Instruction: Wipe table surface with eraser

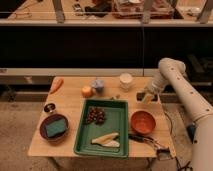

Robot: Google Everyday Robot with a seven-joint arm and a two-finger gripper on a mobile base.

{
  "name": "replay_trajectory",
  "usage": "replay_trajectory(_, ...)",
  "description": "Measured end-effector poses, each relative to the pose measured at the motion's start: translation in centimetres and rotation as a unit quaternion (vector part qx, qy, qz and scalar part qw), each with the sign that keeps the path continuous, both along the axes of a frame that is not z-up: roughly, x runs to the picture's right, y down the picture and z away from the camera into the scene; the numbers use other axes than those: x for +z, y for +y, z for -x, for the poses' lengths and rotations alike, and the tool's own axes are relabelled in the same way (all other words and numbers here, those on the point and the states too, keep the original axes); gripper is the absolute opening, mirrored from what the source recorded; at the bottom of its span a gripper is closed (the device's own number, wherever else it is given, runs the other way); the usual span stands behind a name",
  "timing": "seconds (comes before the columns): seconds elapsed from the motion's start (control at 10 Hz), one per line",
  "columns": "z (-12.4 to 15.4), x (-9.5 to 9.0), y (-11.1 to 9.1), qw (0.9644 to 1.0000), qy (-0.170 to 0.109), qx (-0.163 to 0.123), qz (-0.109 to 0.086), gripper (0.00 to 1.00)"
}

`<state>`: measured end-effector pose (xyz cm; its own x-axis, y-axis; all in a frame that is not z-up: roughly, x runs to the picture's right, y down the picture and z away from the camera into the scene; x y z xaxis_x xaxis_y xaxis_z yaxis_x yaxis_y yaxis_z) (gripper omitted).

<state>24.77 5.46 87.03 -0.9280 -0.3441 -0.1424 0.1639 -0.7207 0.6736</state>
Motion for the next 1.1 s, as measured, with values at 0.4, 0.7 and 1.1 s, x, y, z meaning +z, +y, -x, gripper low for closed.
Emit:
replay_trajectory(0.4, 0.9, 2.5, 0.9, 0.9999, -0.009, -0.005, 0.008, 0.00)
replay_trajectory(0.7, 0.7, 2.5, 1.0, 0.9999, -0.008, -0.004, 0.008, 0.00)
replay_trajectory(1.1, 0.8, 2.5, 1.0, 0.9999, -0.008, -0.005, 0.008, 0.00)
